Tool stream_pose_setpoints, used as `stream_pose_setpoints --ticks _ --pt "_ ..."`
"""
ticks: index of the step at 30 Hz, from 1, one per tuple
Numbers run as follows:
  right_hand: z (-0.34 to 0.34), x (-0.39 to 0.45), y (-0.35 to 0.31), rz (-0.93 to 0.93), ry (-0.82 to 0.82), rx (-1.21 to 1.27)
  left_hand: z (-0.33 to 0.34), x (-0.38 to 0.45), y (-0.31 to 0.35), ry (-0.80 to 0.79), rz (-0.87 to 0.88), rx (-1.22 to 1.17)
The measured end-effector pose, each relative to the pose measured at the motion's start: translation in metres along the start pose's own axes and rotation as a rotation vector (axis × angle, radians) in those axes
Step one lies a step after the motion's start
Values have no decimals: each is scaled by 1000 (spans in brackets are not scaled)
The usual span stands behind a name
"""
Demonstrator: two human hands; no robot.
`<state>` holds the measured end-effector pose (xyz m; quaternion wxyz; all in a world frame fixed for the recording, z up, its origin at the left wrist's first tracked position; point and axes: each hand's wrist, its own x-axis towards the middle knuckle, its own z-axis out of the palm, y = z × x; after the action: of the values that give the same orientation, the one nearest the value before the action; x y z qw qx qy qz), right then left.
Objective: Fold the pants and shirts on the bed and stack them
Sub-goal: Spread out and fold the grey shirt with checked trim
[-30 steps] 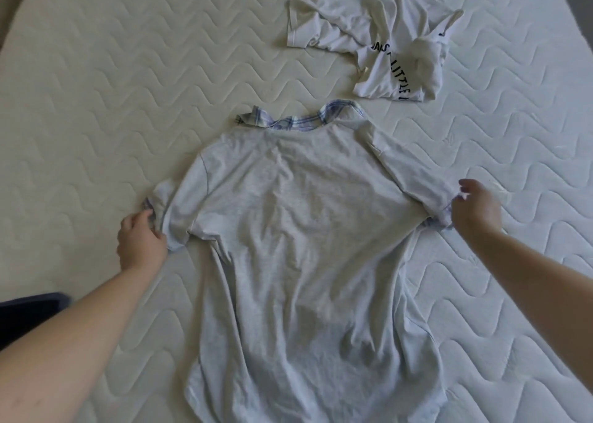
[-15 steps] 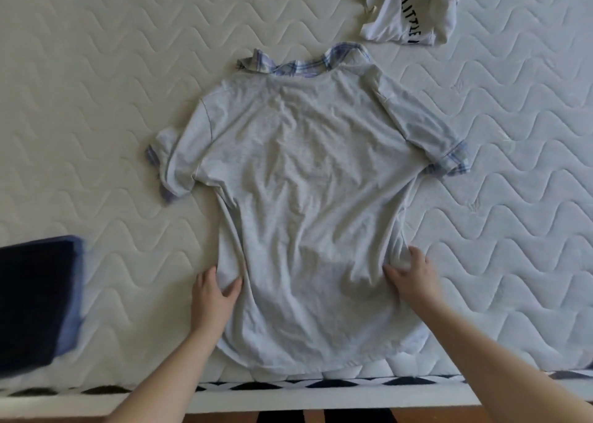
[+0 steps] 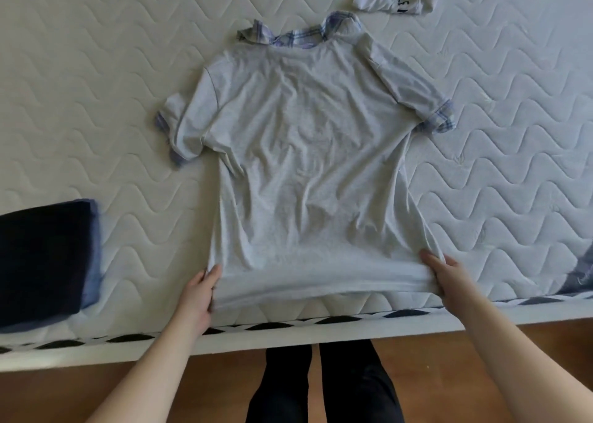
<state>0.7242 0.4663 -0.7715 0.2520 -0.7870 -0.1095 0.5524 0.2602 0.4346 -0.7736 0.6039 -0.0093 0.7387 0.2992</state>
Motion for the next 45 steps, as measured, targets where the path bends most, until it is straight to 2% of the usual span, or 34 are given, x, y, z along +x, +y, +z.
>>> stream_pose_setpoints --ticks 4,6,8,11,14,17,18,21,24,27,30,34,36,39,45 --pt "7 -14 13 22 -99 143 -7 -8 -10 -57 -40 -29" --pt "12 -19 19 -17 -165 192 -7 -7 -20 -71 -69 -117" --pt "16 -20 27 30 -185 379 -11 -5 -29 -85 -82 -190" --pt "20 -18 37 79 -182 490 -13 -1 -42 -113 -32 -123" --pt "22 -14 48 38 -214 351 -13 11 -53 -81 125 123" --pt "25 -8 51 -126 -167 -109 -12 29 -62 22 354 374" --pt "27 -4 51 -168 -135 -176 -10 34 -64 56 396 414" --pt "40 1 51 -240 -62 -112 -1 40 -68 208 394 469" --pt "47 1 48 -191 41 -48 8 37 -71 325 418 415" --pt "37 0 44 -196 93 -5 13 27 -67 374 474 273" --pt "22 -4 42 -283 138 -150 15 15 -62 342 510 155" --pt "0 -8 41 -379 161 -285 18 0 -50 189 484 -148" --pt "-12 -11 36 -425 157 -341 17 -8 -41 176 497 -214" --pt "-30 -17 22 -486 185 -406 10 -17 -24 207 550 -229" --pt "-57 -17 6 -483 316 -343 -18 -15 -8 296 619 -151"
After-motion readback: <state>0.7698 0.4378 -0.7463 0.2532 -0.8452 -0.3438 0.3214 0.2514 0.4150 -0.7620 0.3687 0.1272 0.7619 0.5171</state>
